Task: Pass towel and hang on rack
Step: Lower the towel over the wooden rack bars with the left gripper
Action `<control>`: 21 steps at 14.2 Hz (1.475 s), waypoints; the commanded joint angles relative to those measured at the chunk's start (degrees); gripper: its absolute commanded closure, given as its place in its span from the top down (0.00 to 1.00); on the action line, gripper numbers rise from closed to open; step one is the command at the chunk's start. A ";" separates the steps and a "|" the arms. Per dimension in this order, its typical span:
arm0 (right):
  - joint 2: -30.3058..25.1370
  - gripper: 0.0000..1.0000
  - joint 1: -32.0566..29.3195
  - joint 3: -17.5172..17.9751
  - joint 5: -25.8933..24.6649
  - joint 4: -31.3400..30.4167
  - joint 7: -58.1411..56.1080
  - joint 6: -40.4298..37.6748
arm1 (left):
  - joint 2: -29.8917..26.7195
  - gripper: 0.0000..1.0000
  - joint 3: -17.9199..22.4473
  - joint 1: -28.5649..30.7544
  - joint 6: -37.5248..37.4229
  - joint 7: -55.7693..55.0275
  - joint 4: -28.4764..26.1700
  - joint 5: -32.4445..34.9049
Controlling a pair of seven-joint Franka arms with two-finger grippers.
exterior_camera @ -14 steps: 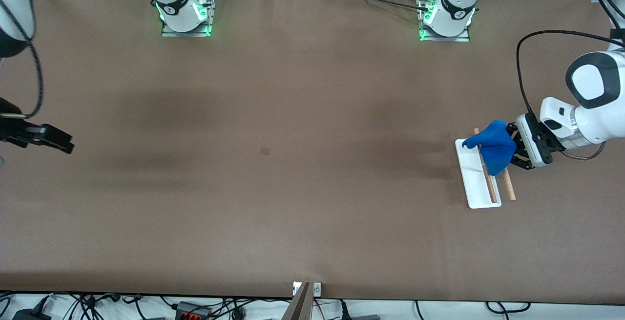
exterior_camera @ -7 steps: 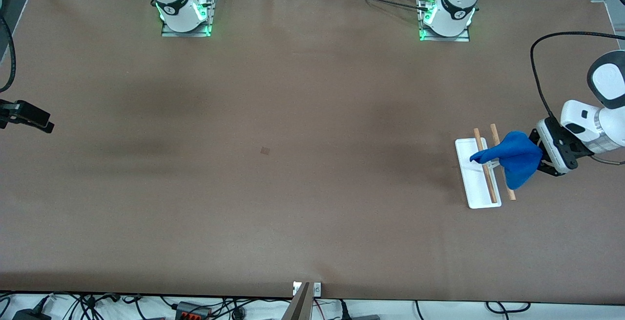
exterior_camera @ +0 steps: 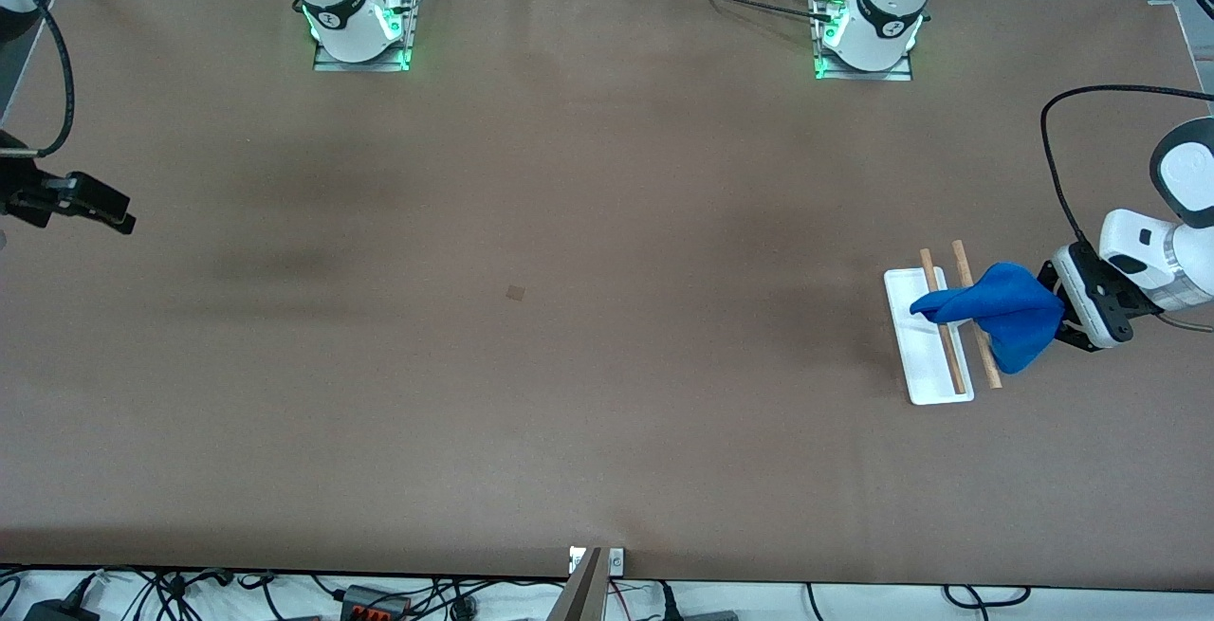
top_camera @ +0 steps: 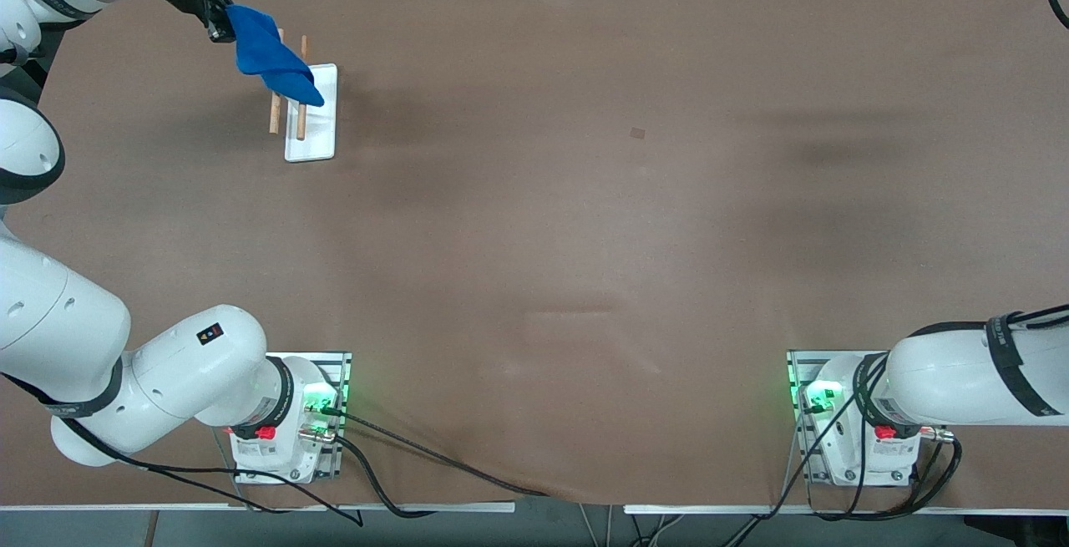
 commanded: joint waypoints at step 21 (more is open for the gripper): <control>-3.39 1.00 -0.87 0.63 0.54 -5.36 -0.56 3.40 | -5.43 0.00 -0.66 2.26 3.14 -13.36 -14.78 0.39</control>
